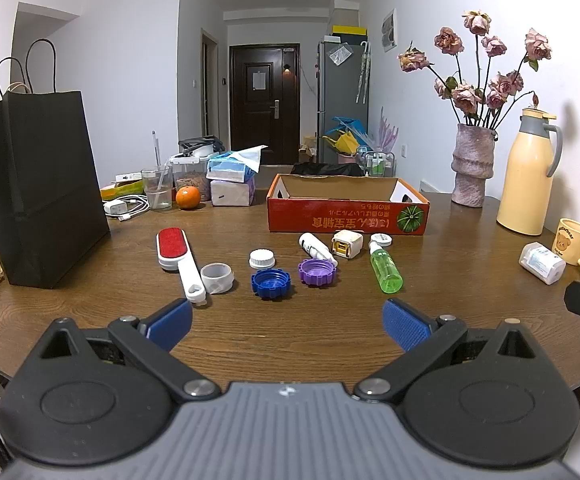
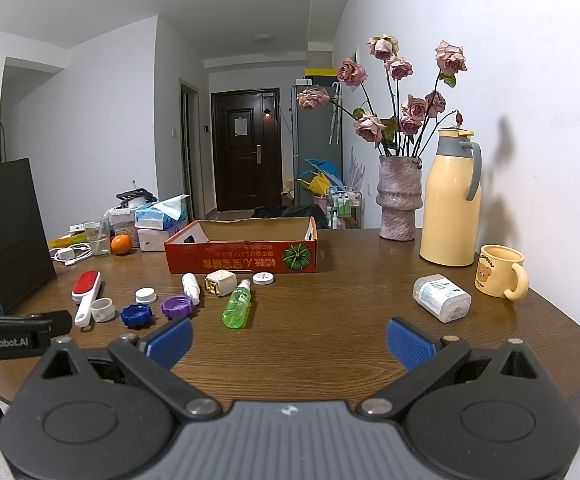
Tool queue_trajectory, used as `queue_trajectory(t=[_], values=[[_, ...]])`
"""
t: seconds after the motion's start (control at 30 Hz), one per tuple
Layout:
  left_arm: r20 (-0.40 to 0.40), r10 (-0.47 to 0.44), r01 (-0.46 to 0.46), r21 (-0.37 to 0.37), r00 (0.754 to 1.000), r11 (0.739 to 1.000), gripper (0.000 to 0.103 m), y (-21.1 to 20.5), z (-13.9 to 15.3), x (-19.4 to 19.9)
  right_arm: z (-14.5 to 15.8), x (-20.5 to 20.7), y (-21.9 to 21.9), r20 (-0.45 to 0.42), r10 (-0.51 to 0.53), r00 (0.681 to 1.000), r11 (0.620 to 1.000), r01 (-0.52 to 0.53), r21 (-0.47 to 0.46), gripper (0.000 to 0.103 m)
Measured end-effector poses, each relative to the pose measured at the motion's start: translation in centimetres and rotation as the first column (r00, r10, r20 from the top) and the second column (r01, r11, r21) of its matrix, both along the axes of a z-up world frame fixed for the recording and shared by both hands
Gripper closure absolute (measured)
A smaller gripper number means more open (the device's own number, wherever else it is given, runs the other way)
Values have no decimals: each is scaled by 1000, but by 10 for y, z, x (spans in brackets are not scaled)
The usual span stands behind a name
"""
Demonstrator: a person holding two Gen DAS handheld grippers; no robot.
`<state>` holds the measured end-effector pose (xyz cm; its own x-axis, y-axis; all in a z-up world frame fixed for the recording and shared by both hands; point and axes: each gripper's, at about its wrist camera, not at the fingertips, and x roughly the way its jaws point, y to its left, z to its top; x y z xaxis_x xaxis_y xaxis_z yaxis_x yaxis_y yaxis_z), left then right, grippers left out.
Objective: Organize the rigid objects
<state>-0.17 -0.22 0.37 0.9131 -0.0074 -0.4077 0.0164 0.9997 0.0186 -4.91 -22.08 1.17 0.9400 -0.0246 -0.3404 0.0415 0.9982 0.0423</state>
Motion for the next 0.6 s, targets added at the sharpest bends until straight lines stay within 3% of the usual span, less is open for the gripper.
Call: queue_trajectory(t=[0.6], values=[[8, -3, 3, 2, 1000, 1000, 0, -4, 10, -5, 0, 0, -1, 0, 0, 1000, 1000, 0, 0, 0]])
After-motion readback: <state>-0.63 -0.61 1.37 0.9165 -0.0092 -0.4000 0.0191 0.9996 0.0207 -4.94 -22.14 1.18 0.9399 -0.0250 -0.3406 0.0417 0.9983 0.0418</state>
